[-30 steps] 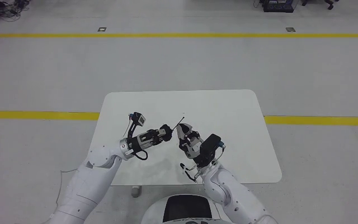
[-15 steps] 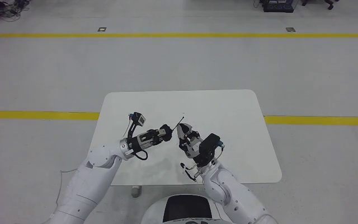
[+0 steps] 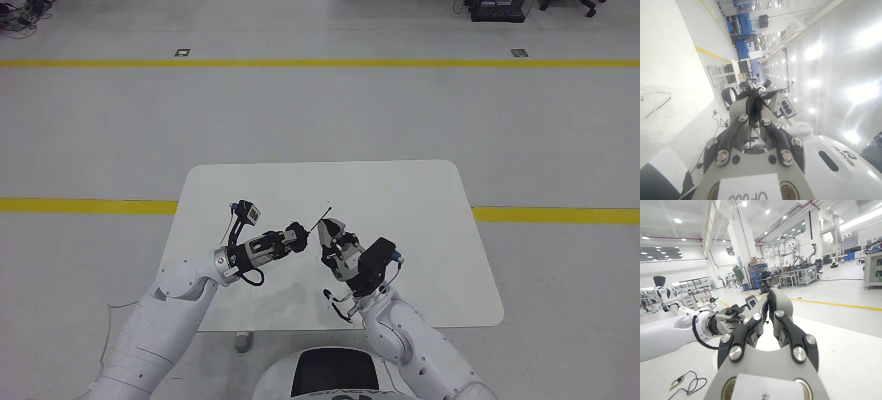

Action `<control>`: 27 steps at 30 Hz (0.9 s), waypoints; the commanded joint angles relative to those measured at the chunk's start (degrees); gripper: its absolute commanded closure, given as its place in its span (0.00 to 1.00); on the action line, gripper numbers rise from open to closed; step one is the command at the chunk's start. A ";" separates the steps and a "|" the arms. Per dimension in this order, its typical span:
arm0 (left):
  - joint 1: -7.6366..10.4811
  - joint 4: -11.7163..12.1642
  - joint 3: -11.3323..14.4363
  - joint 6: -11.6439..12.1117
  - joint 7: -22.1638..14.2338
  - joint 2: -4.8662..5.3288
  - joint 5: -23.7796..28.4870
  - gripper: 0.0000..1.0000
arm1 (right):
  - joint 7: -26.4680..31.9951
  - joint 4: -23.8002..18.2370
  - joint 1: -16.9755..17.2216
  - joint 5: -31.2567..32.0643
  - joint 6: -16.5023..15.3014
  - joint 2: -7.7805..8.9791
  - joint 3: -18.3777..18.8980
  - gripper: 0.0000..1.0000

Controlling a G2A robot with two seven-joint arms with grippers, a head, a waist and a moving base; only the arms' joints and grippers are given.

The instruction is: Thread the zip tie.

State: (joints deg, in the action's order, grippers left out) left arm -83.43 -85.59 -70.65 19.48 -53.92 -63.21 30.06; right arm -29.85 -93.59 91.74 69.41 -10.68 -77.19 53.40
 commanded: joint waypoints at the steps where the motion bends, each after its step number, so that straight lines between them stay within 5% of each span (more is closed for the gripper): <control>1: 0.00 0.00 0.00 0.00 0.00 0.00 0.00 1.00 | 0.12 0.06 -0.06 -0.07 -0.04 -0.02 -0.03 1.00; 27: 0.00 0.00 0.00 0.00 0.00 0.00 0.00 1.00 | -0.53 0.11 0.03 -0.09 -1.92 0.08 0.50 1.00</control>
State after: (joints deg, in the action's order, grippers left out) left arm -83.43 -85.59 -70.65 19.48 -53.92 -63.21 30.06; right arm -30.34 -93.51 91.77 69.31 -12.56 -77.11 53.89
